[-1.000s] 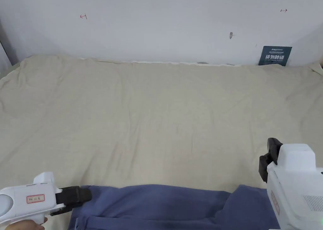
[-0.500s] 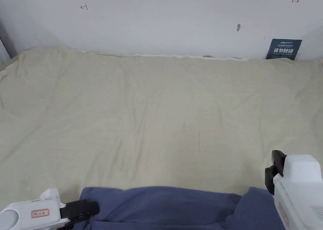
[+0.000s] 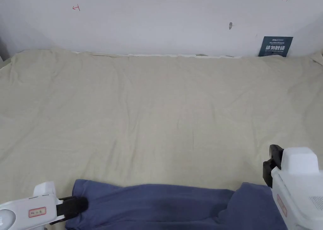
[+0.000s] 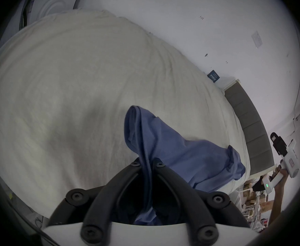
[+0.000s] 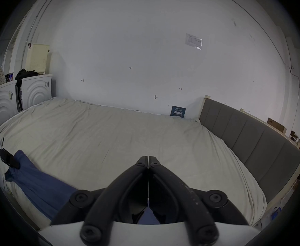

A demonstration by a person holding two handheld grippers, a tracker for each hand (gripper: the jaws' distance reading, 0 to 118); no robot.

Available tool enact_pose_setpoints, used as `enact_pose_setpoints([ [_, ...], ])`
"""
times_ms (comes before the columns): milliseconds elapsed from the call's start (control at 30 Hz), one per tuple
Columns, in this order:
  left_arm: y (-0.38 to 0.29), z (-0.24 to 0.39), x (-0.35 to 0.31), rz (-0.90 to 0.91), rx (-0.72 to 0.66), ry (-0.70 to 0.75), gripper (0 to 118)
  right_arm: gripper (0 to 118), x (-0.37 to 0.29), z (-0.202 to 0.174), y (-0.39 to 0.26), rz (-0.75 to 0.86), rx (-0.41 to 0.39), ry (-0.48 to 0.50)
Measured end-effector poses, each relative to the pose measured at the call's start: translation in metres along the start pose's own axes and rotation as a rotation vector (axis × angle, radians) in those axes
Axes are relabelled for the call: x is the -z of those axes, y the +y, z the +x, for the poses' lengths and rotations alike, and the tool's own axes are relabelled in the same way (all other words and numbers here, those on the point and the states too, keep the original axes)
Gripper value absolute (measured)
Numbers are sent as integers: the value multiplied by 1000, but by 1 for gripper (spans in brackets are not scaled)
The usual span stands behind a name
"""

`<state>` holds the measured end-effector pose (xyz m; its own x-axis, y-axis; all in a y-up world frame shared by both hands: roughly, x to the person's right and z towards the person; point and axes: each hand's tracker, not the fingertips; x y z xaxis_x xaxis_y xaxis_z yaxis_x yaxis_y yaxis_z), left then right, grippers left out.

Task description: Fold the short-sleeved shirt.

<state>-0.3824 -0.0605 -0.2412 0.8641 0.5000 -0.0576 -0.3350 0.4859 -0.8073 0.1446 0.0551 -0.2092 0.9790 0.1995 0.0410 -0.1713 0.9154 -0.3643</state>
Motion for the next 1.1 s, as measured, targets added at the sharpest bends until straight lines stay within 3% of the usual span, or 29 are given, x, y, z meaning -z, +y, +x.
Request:
enact_pose_setpoints([
  [300, 14, -14, -42, 46, 23, 133, 8, 2, -14, 15, 3, 36, 23, -6],
  [467, 15, 25, -36, 32, 42, 161, 8, 2, -19, 23, 1, 43, 31, -5],
  [767, -8, 145, 27, -91, 122, 5, 8, 2, -26, 33, -3, 53, 51, 6],
  [1100, -47, 218, 123, -234, 224, 30, 8, 2, -32, 56, -11, 41, 65, -20],
])
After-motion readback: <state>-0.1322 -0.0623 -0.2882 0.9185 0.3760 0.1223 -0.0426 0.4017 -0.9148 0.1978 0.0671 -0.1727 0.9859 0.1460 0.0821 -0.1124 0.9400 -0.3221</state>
